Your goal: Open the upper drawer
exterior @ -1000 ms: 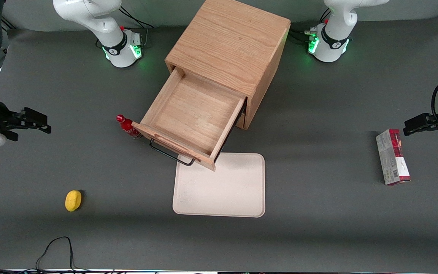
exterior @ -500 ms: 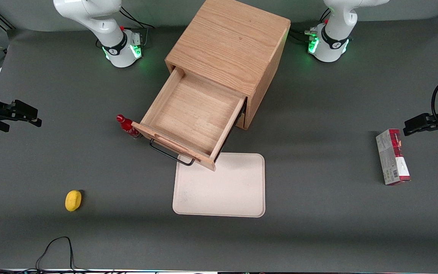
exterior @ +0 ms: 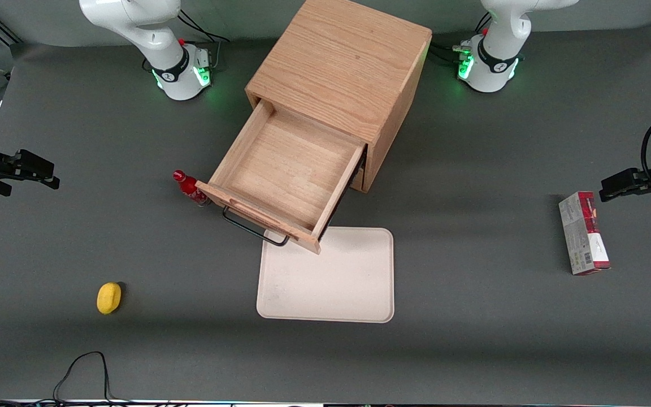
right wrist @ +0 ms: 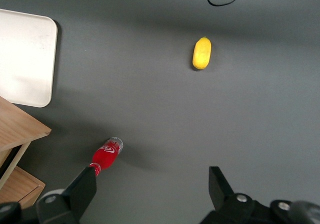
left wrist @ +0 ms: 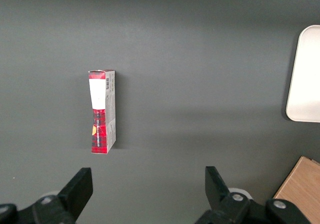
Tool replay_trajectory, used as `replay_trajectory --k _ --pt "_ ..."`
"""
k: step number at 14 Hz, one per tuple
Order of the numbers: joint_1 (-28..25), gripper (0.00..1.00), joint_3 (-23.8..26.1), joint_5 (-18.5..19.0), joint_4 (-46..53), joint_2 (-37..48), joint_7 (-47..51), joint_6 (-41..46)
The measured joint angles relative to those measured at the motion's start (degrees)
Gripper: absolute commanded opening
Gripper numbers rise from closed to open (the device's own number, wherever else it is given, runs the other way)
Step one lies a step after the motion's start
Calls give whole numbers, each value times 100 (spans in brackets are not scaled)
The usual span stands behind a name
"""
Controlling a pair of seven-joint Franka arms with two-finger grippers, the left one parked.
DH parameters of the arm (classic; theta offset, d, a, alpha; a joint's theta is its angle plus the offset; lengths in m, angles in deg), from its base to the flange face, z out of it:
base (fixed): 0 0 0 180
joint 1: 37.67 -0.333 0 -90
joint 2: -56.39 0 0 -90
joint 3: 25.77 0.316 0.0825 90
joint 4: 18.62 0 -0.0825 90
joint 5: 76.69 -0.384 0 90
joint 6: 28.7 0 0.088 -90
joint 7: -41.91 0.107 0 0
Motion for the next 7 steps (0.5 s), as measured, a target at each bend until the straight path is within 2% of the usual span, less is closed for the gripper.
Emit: replay_trajectory --k 7 --pt "0 100 0 28 0 -7 111 84"
